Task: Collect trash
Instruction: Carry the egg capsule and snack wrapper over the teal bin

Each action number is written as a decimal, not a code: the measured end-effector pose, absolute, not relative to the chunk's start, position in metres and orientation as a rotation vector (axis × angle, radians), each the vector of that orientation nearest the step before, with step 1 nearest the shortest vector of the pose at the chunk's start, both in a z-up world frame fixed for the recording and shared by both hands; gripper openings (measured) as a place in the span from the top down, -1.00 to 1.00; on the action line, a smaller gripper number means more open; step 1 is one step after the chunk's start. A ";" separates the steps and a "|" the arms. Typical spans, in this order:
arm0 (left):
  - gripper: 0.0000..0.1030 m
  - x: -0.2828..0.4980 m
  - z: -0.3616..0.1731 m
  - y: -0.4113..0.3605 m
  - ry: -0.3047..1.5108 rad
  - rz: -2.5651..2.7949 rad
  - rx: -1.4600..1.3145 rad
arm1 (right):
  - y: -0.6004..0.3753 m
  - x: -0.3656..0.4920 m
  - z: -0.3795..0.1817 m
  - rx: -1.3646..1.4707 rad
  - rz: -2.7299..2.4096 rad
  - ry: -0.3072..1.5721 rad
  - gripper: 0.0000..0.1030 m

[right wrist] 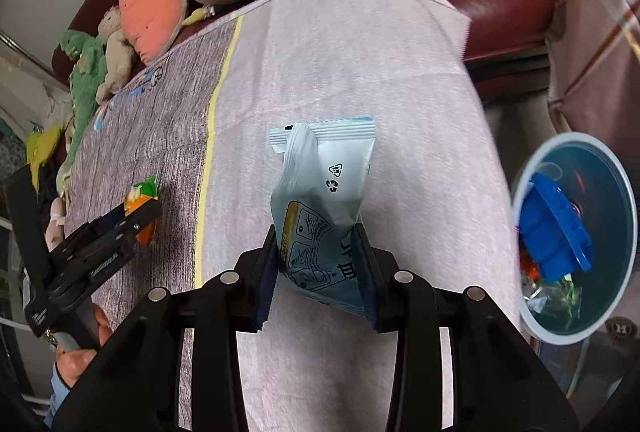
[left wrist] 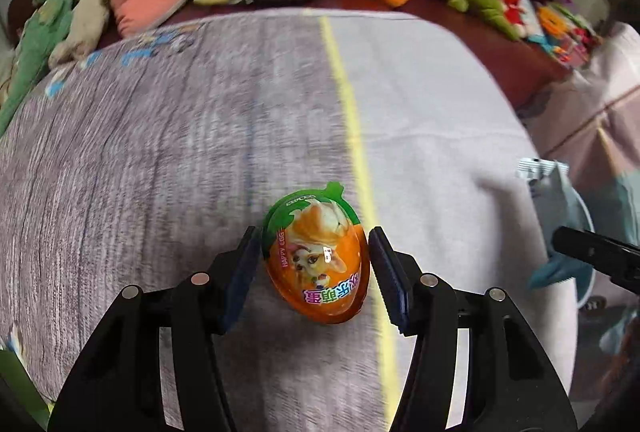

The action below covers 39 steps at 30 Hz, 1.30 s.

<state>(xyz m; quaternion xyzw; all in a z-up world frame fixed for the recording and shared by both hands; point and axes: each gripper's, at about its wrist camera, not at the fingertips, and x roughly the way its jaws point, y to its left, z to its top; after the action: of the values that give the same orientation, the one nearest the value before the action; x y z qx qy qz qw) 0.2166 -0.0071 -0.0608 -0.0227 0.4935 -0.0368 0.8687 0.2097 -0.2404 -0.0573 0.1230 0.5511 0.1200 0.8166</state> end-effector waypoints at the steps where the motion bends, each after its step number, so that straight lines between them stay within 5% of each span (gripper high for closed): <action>1: -0.10 0.214 -0.058 -0.013 1.029 -0.088 -0.043 | -0.245 0.207 -0.056 0.270 0.253 1.170 0.34; 39: -0.11 0.153 -0.001 -0.279 1.036 -0.479 0.181 | -0.481 0.091 -0.005 0.509 0.040 0.933 0.33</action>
<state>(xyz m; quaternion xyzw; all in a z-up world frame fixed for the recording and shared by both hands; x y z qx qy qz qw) 0.1531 -0.2787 -0.0007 0.0858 0.4896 -0.2264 0.8377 0.0914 -0.4812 -0.0049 0.2426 0.4447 0.0190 0.8620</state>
